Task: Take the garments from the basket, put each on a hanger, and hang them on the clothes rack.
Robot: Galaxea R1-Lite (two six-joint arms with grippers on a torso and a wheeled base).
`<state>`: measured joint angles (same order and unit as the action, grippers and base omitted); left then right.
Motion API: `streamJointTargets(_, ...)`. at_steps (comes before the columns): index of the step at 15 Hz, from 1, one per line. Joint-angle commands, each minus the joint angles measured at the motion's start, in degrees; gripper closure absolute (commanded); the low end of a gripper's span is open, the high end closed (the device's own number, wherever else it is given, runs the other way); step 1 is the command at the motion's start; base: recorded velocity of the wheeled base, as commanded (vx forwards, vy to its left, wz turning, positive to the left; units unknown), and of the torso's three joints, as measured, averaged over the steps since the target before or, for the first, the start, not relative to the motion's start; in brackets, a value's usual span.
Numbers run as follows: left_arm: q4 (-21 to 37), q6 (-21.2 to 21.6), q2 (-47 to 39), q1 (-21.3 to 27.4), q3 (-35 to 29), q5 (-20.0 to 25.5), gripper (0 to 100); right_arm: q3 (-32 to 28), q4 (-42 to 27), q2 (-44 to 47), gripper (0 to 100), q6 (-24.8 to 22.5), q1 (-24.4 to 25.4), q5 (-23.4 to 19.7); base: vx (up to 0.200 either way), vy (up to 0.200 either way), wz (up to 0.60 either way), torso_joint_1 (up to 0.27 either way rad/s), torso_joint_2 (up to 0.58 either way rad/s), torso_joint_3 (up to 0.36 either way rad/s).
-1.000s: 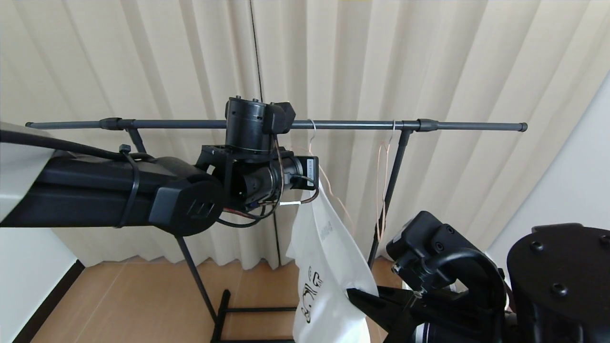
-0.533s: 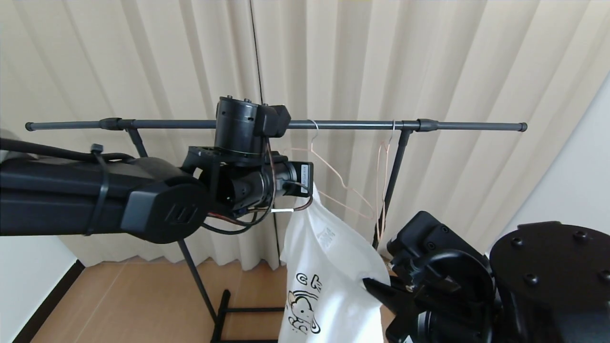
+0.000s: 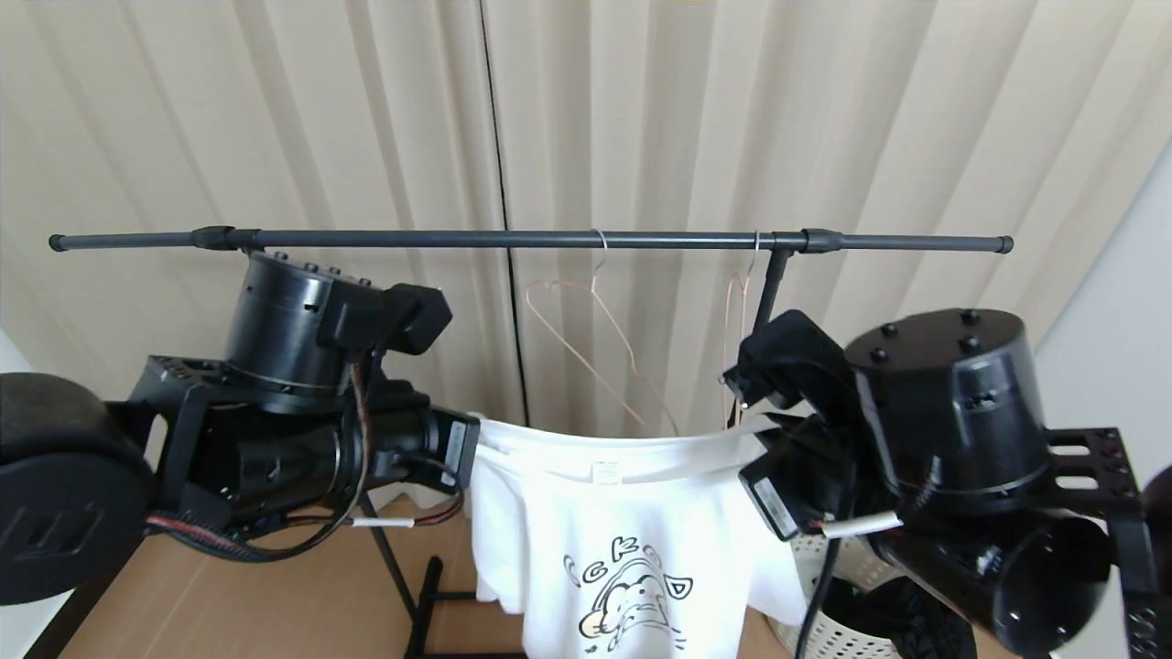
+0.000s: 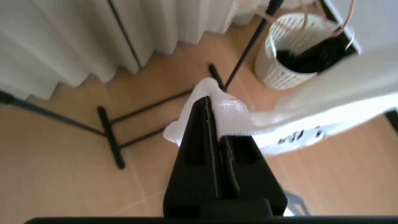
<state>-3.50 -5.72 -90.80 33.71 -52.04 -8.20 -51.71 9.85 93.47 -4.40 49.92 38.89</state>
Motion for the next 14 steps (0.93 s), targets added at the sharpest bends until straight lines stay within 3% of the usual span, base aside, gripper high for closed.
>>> streamJointTargets(1,1.0,0.4,6.0,0.9,5.3,0.3,100,-8.7,0.8,8.9,100,0.1,-2.5,0.9,0.0,0.0,0.0,0.0,0.0,0.0)
streamJointTargets(3,1.0,0.1,6.5,4.3,9.3,0.4,100,-13.4,2.2,12.5,100,1.2,-2.5,0.9,0.0,0.0,0.0,0.0,0.0,0.0)
streamJointTargets(4,0.9,-2.1,6.3,8.0,11.9,0.5,100,-16.0,4.2,14.6,100,1.7,-2.5,0.9,0.0,0.0,0.0,0.0,0.0,0.0)
streamJointTargets(6,0.9,-10.5,4.1,16.3,11.9,0.5,100,-18.0,10.1,17.8,100,2.7,-2.5,0.9,0.0,0.0,0.0,0.0,0.0,0.0)
streamJointTargets(8,0.9,-17.7,0.4,20.8,8.4,0.5,100,-17.9,13.1,18.6,100,3.1,-2.1,1.0,0.0,0.0,0.0,0.0,0.0,0.0)
streamJointTargets(10,0.9,-21.4,-3.9,22.5,4.8,0.3,100,-17.8,13.2,18.2,100,3.3,-1.8,1.0,0.0,0.0,0.0,0.0,0.0,0.0)
streamJointTargets(14,0.9,-21.5,-4.3,23.0,2.6,-0.1,100,-17.3,12.8,16.2,100,4.5,-1.8,1.0,0.0,0.0,0.0,0.0,0.0,0.0)
